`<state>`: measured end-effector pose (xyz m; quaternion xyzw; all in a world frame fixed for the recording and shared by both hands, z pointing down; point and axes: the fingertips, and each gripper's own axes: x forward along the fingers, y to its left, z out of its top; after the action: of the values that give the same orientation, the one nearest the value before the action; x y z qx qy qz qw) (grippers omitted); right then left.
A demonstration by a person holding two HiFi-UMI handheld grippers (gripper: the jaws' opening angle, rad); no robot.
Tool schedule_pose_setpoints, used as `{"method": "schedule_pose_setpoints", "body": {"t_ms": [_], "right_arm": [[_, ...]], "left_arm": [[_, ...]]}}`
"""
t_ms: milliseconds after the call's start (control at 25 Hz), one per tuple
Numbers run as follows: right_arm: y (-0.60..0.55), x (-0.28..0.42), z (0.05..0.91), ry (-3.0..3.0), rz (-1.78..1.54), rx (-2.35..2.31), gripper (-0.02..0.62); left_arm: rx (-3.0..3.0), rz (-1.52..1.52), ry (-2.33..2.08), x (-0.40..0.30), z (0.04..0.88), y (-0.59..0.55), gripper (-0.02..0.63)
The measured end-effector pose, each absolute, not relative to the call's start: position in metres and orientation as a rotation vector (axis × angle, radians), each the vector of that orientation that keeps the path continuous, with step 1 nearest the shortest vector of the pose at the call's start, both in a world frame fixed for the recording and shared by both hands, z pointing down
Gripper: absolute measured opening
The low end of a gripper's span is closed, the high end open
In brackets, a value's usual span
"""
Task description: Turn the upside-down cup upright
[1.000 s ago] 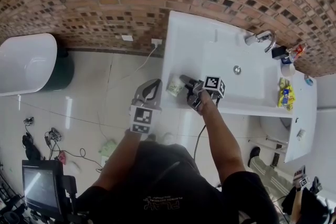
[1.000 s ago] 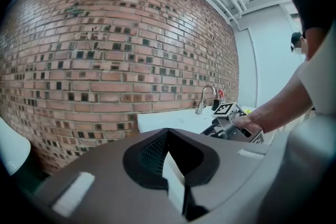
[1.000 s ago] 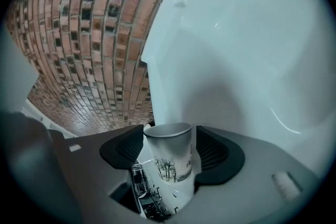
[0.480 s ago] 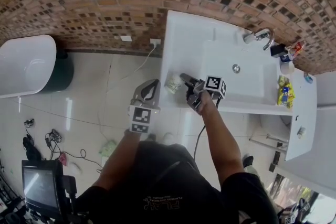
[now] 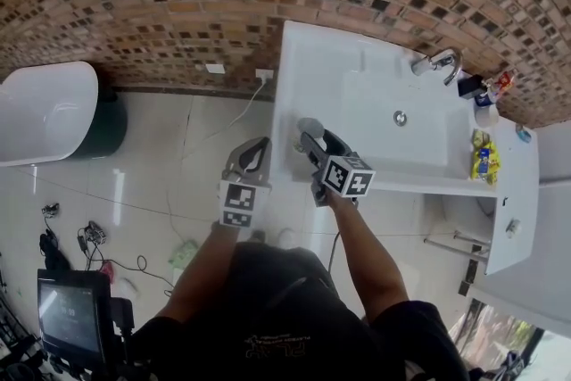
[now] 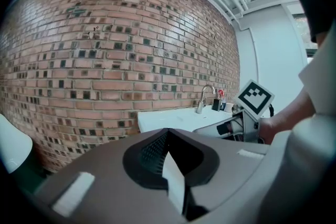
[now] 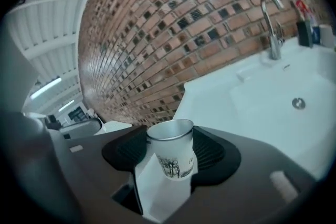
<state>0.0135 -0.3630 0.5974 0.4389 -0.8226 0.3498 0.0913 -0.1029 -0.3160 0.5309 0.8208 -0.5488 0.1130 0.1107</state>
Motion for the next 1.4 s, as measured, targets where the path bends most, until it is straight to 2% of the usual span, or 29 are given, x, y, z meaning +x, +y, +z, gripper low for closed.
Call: {"method": "schedule_pose_setpoints", "body": {"t_ms": [160, 400, 760, 960, 1080, 1200, 1400], "right_arm": [[-0.348, 0.004, 0.599, -2.484, 0.733, 1.308, 0.29], [-0.328, -0.003, 0.607, -2.468, 0.557, 1.316, 0.293], [-0.318, 0.0, 0.616, -2.442, 0.532, 1.365, 0.304], [-0.317, -0.003, 0.605, -2.458, 0.516, 1.368, 0.373], [-0.309, 0.004, 0.591, -2.467, 0.465, 1.385, 0.368], [-0.299, 0.018, 0.568, -2.482, 0.377, 1.404, 0.323], [-0.282, 0.052, 0.531, -2.494, 0.305, 1.518, 0.194]], "left_arm": [[2.418, 0.337, -1.622, -0.106, 0.528, -0.313, -0.006], [2.405, 0.332, -1.632, -0.108, 0.528, -0.31, -0.006], [2.402, 0.309, -1.647, -0.107, 0.522, -0.309, -0.006], [2.403, 0.308, -1.644, -0.104, 0.522, -0.307, -0.006], [2.404, 0.305, -1.632, -0.1, 0.522, -0.305, -0.006], [2.415, 0.287, -1.625, -0.091, 0.517, -0.302, -0.006], [2.475, 0.29, -1.632, -0.064, 0.5, -0.291, -0.006]]}}
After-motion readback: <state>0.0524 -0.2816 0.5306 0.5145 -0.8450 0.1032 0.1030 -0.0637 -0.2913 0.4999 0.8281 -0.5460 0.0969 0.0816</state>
